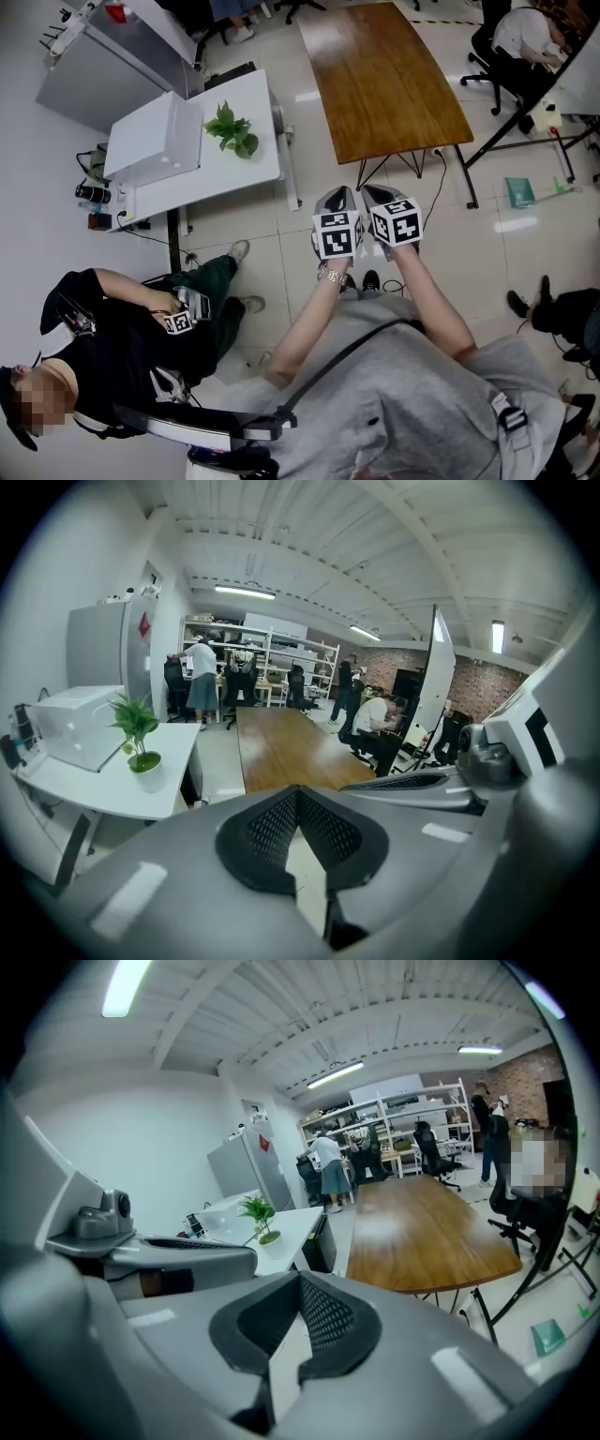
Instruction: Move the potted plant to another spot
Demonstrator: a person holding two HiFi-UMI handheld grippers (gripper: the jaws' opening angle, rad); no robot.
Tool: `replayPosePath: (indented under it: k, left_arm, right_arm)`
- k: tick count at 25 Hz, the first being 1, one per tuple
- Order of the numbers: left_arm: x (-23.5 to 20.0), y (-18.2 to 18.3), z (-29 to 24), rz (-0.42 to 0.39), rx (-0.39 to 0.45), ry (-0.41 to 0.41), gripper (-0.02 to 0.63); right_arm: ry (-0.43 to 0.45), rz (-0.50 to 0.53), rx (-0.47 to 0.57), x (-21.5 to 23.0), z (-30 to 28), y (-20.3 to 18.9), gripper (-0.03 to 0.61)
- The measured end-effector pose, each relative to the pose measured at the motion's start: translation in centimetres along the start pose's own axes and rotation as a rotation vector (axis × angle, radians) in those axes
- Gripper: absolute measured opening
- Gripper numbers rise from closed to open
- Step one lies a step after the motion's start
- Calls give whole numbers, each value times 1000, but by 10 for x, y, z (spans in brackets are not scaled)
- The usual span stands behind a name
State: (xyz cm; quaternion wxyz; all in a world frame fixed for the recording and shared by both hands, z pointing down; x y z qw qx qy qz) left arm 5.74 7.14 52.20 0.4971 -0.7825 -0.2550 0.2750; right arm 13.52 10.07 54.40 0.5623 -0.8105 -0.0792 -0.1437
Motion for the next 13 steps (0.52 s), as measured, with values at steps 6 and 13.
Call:
replayPosePath:
  k: [6, 13]
  left_arm:
    - [-8, 0, 11, -7, 1, 4, 5]
    - [-7, 7, 16, -17, 15, -23, 5]
  right_arm:
    - [22, 5, 5, -19, 2, 0, 0]
    - [13, 31, 14, -29, -6, 12, 0]
Point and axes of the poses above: the fingertips, and each gripper's own axes: z backward along the fingers, x to its right, y out of its top, the point moved 5 cm from there along z, backward along the fingers, and after that the axes turned 15 degrees about x, right-handed, at the moved point
